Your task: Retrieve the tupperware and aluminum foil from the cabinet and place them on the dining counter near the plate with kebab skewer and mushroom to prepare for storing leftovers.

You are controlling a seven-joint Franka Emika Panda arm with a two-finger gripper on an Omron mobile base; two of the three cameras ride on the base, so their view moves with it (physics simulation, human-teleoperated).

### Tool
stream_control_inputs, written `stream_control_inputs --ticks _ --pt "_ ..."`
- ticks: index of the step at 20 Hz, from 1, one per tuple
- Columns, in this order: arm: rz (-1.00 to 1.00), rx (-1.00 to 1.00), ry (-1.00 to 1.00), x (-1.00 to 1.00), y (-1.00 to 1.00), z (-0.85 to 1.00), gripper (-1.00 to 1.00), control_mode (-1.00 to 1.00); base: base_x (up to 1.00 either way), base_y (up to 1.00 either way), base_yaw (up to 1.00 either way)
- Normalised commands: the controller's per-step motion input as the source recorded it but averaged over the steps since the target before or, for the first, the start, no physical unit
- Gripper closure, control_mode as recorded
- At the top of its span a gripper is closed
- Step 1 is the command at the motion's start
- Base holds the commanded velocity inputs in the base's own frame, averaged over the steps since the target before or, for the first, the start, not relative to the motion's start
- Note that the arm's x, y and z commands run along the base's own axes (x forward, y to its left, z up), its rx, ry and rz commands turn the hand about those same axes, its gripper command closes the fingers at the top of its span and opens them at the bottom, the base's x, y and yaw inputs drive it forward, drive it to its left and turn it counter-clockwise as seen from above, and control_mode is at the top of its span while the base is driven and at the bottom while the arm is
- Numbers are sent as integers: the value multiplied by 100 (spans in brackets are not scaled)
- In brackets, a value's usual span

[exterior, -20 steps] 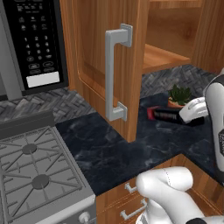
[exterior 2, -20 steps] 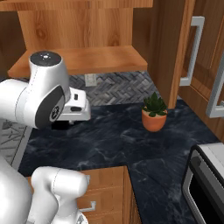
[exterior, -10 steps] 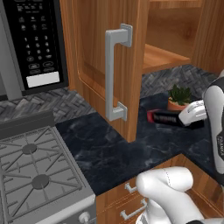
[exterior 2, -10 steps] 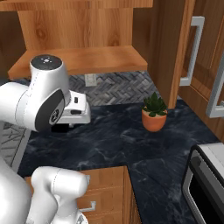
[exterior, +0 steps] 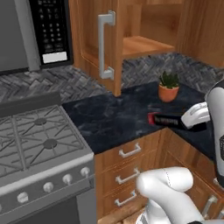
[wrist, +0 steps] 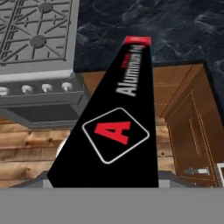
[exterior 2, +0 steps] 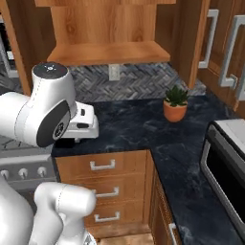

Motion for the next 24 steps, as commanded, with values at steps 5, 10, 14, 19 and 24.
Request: stream_control_inputs --ticks 5,10,14,19,24 --pt "0 0 0 0 0 0 100 100 -52 98 37" --pt "0 0 0 0 0 0 100 100 -29 99 72" --pt "0 0 0 0 0 0 100 100 -45 82 88" --pt "0 0 0 0 0 0 100 100 -42 71 91" --pt "0 0 0 0 0 0 100 100 -36 60 95"
